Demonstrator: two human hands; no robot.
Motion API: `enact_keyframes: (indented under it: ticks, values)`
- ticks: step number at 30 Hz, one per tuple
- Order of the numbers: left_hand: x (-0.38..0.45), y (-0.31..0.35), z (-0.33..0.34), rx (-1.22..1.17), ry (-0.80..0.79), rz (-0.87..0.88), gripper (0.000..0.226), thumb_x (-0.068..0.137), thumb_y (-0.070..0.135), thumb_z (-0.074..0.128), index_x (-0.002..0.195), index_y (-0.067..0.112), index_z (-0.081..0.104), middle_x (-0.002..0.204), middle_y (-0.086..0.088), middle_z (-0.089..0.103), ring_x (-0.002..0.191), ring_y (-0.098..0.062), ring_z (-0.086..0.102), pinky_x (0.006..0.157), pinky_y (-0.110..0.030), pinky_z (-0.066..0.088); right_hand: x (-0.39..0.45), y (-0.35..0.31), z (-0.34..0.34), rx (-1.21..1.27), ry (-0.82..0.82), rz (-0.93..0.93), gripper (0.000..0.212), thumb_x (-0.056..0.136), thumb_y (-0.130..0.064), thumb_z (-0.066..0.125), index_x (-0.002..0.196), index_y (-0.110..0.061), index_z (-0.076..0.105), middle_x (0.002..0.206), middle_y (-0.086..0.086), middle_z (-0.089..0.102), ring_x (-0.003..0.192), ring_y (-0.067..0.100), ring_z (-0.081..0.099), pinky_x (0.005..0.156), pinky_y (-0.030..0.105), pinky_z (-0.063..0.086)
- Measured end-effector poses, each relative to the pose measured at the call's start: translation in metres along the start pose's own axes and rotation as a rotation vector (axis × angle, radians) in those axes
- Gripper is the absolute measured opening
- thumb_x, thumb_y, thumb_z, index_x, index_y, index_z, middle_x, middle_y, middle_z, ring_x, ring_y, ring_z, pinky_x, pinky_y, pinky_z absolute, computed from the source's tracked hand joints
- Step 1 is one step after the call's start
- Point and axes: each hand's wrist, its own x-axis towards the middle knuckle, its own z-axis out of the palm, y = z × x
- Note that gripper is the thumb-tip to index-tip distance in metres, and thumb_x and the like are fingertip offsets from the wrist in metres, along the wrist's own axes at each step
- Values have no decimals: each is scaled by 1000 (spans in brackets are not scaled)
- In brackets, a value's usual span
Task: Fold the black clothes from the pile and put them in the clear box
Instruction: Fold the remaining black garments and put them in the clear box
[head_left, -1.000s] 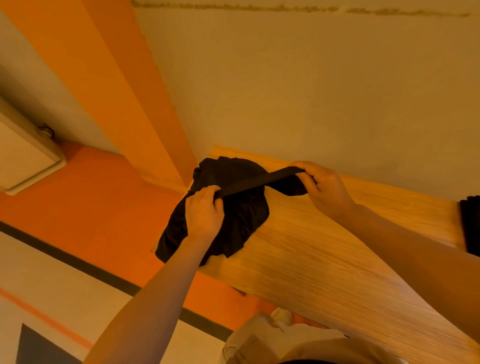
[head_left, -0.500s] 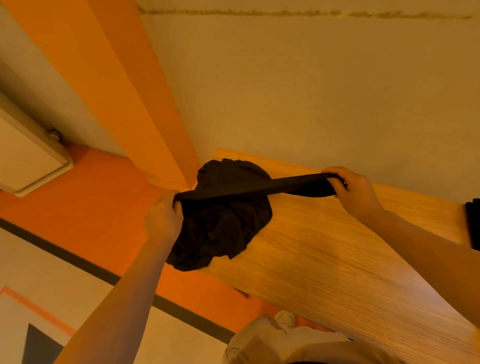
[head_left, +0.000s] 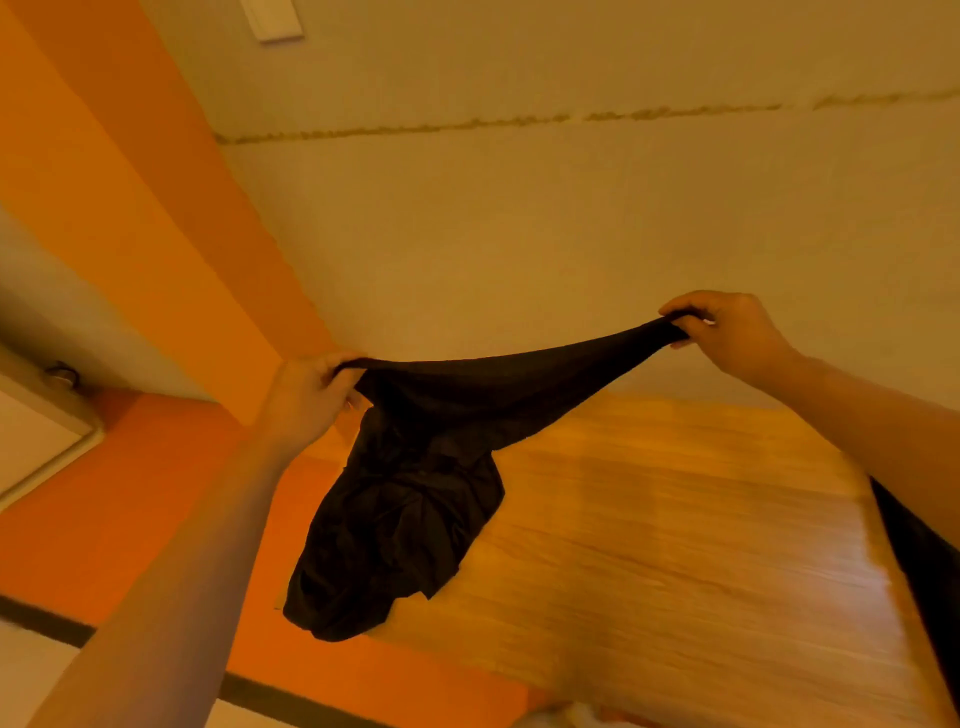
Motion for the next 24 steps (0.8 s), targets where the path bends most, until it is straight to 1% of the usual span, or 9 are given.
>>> enact_keyframes:
  ticks: [2,5,9,14,16,18,20,22,24]
  values:
    - [24,23,11,-23,23,34,21,99,12,48,102,23,66,69,-3,66,58,-4,61,60,-11,46,5,3,-19,-13,43,2,22,95,-1,51,110,-5,66,102,6,63,71,18,64,67,-1,44]
    - [62,59,26,-20,93,102,20,100,8,46,107,11,64,77,-7,65,58,-4,61,60,-7,45,11,7,-54,-70,123,-25,21,96,-3,51,110,-6,67,99,4,63,68,18,62,64,5,45]
    - [113,102,36,27,233,156,21,99,11,47,106,9,66,64,-3,62,55,1,60,57,-4,41,19,17,-111,-160,241,-35,22,98,-5,46,107,-2,66,87,8,62,68,23,56,70,31,47]
    - [157,161,39,93,256,275,20,98,13,51,99,4,69,56,-3,56,50,-16,58,57,-6,41,39,21,-187,-304,290,-7,23,100,-14,47,105,0,65,80,13,62,59,23,53,64,34,43]
    - [177,185,35,102,264,304,19,96,15,55,94,3,70,53,-1,55,47,-10,57,55,-10,40,49,18,-221,-331,298,3,23,98,-21,52,101,-3,66,79,17,65,53,29,59,59,38,48]
    - [197,208,29,91,256,313,19,94,18,59,87,3,70,52,-2,55,46,-4,57,52,-13,41,60,15,-252,-318,308,16,20,96,-25,57,93,-7,66,76,16,65,50,29,62,54,34,49]
    - [215,231,24,72,235,302,23,93,21,61,78,4,68,55,-3,58,42,-5,55,49,-13,40,71,15,-279,-302,332,18,18,95,-22,58,89,-7,66,71,10,65,51,25,64,54,20,47]
    - [227,253,20,46,213,251,30,93,22,60,68,5,64,57,-4,58,39,-7,51,48,-16,39,81,17,-302,-301,344,28,16,96,-12,54,92,-3,66,71,12,66,65,28,67,56,6,42]
    - [238,272,17,18,184,189,35,95,21,58,61,9,60,57,-5,54,42,-14,47,47,-22,36,89,16,-318,-291,345,50,16,95,-7,50,93,-4,66,76,14,67,74,29,66,57,3,38]
